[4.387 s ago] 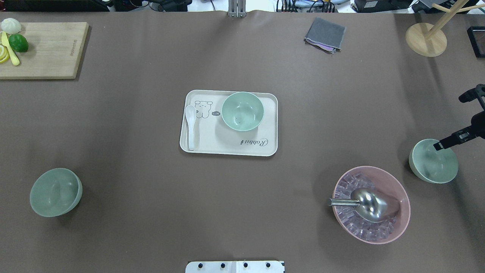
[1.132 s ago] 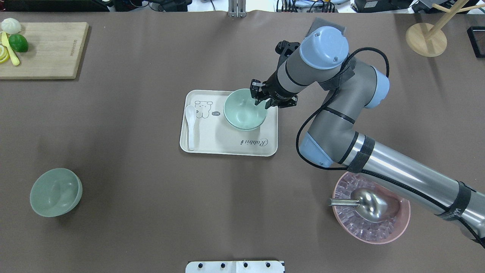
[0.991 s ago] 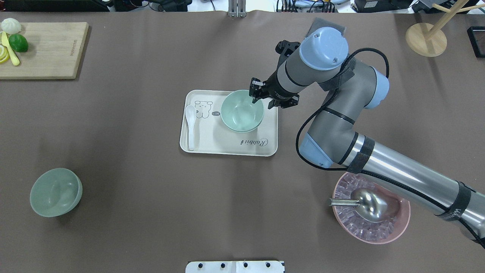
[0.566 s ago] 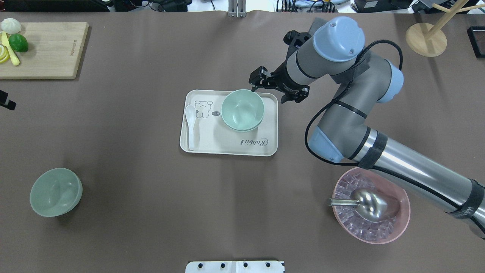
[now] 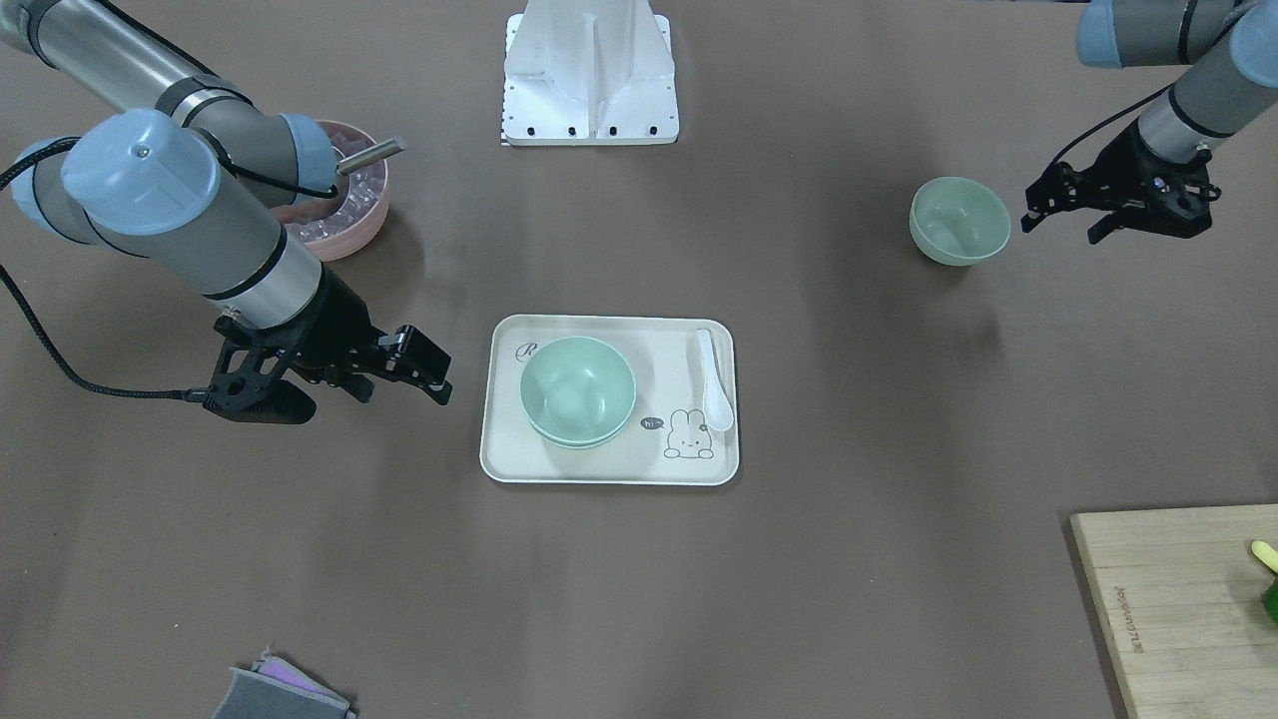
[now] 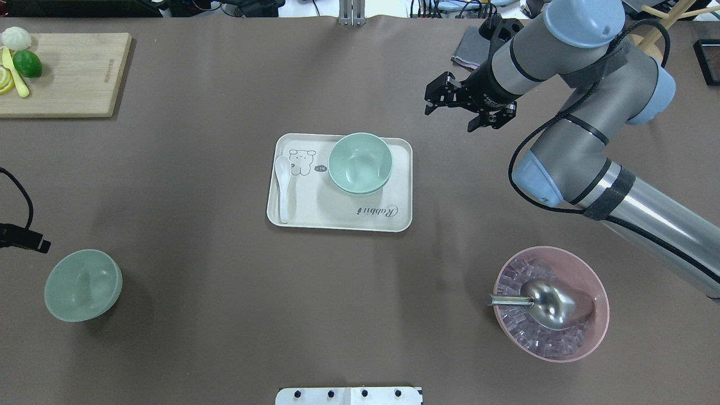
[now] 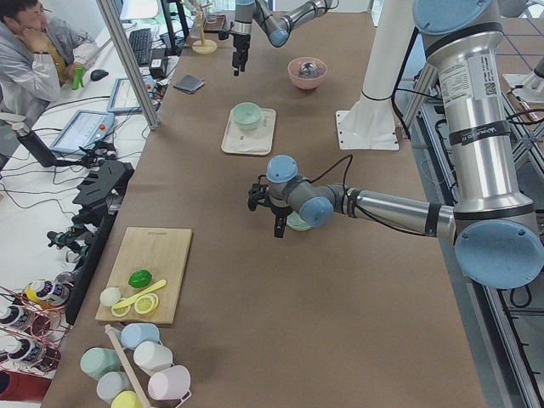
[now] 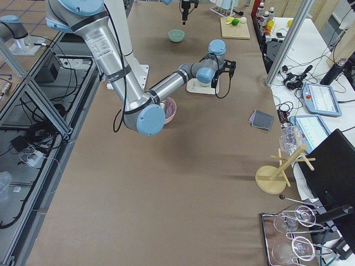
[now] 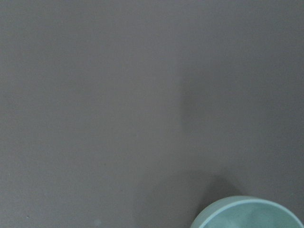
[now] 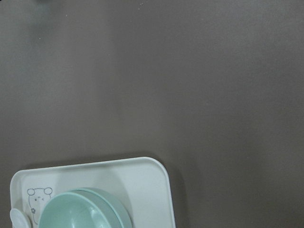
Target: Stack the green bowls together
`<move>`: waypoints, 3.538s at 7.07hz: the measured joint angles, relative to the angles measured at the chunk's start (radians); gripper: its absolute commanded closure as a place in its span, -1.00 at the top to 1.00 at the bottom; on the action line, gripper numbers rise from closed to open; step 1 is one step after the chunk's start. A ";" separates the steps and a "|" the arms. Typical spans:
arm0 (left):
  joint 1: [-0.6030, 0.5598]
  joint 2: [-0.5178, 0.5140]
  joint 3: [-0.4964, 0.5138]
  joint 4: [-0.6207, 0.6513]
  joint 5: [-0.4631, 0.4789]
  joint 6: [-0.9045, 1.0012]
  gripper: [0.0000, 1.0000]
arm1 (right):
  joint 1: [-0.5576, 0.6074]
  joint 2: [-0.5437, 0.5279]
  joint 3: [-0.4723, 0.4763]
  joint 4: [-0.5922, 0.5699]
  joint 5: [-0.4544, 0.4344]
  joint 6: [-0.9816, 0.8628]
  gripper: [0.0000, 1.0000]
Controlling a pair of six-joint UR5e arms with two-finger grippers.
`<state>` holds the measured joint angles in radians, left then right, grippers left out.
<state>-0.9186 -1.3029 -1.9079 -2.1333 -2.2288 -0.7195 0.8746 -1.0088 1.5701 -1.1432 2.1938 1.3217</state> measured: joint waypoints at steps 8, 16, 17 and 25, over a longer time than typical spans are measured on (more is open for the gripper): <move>0.179 -0.004 0.030 -0.071 -0.003 -0.145 -1.00 | 0.088 -0.120 0.038 0.003 0.069 -0.095 1.00; 0.138 -0.867 0.248 0.298 -0.088 -0.611 -1.00 | 0.479 -0.643 0.105 0.000 0.281 -0.779 1.00; 0.164 -0.963 0.342 0.293 -0.042 -0.641 -1.00 | 0.481 -0.647 0.104 0.000 0.280 -0.784 1.00; 0.213 -1.097 0.522 0.190 0.058 -0.692 0.97 | 0.480 -0.646 0.102 0.001 0.278 -0.785 1.00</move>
<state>-0.7057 -2.4000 -1.3859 -1.9429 -2.1710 -1.4114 1.3545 -1.6548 1.6723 -1.1422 2.4714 0.5369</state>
